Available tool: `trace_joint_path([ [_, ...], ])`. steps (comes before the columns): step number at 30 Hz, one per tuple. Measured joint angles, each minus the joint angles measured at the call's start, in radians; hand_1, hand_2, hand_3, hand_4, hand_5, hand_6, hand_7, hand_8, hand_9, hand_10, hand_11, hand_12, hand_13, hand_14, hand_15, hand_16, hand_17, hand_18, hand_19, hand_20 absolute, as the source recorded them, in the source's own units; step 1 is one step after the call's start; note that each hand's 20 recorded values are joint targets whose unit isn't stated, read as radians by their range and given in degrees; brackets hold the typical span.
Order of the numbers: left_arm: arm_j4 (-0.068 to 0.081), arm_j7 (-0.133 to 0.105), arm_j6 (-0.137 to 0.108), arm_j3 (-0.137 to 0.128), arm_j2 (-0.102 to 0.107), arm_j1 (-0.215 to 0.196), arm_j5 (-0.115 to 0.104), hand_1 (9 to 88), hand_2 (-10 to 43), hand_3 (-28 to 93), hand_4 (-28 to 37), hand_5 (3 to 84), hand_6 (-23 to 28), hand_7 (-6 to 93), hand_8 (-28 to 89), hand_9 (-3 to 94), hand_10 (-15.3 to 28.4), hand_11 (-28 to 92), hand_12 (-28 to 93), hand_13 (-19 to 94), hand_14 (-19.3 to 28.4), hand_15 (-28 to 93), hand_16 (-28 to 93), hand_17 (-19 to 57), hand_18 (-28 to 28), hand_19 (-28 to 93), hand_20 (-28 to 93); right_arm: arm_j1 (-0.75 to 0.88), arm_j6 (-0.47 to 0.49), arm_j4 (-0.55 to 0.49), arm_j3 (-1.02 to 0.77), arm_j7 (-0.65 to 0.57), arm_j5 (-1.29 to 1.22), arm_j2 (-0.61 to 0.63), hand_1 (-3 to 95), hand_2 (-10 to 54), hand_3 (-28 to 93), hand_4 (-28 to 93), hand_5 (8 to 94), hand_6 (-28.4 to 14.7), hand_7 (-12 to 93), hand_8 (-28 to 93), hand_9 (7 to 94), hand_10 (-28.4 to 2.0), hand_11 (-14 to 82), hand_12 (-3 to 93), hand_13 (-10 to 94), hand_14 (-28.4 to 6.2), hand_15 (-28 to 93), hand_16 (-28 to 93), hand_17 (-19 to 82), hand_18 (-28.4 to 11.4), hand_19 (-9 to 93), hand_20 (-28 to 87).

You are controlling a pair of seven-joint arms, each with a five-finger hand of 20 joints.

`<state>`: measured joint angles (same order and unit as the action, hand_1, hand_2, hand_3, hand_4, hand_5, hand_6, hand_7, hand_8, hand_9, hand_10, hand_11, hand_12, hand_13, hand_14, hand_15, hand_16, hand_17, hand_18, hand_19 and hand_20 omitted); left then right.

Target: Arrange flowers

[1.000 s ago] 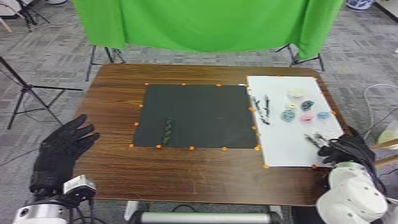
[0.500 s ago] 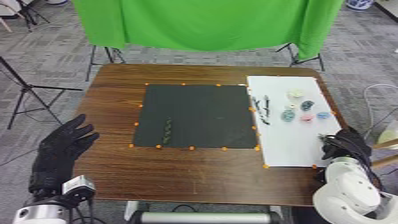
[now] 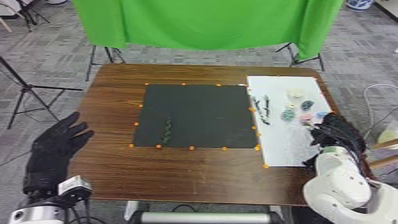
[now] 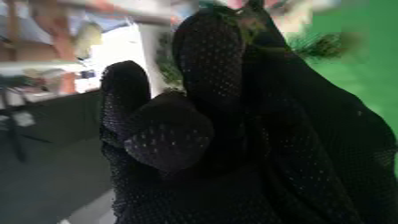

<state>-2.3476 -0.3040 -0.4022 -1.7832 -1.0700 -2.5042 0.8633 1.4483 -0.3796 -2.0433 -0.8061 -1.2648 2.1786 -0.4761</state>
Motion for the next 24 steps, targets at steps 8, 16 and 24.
trace_joint_path([
  [8, 0.000, -0.034, -0.017, -0.010, 0.024, -0.011, -0.018, 24.8, 5.8, 83, -21.3, 38.8, 10.2, 16.7, -11, 35.2, 19.4, 28, 8, 26, 26.2, 53, -11, -9.1, 22.6, 61, 1, -0.205, -0.014, -0.057, 0.101, 0.018, 0.025, 0.001, 52.6, -9.5, 82, -28, 90.4, -3.9, 22, 15, 93.7, -11.2, 44.9, 17.9, 92, -3.8, 69, 20, 49, -22.3, 93, 12],
  [16, 0.001, -0.042, -0.026, -0.023, 0.030, -0.016, -0.022, 24.8, 5.8, 83, -21.2, 38.8, 10.1, 16.7, -11, 35.2, 19.3, 28, 8, 26, 26.2, 53, -11, -9.1, 22.6, 61, 1, -0.433, 0.028, 0.010, 0.263, 0.134, -0.019, -0.112, 52.3, -9.5, 83, -28, 90.7, -3.8, 21, 15, 93.7, -11.3, 45.2, 17.8, 92, -3.9, 69, 20, 49, -22.5, 93, 13],
  [24, 0.001, -0.043, -0.031, -0.032, 0.033, -0.018, -0.024, 24.8, 5.8, 83, -21.2, 38.9, 10.2, 16.6, -11, 35.1, 19.4, 28, 8, 26, 26.2, 53, -11, -9.1, 22.6, 61, 1, -0.666, 0.086, 0.185, 0.461, 0.172, -0.103, -0.341, 52.0, -9.5, 83, -28, 90.7, -3.8, 21, 16, 93.7, -11.1, 45.5, 17.6, 92, -3.9, 69, 20, 49, -22.6, 93, 13],
])
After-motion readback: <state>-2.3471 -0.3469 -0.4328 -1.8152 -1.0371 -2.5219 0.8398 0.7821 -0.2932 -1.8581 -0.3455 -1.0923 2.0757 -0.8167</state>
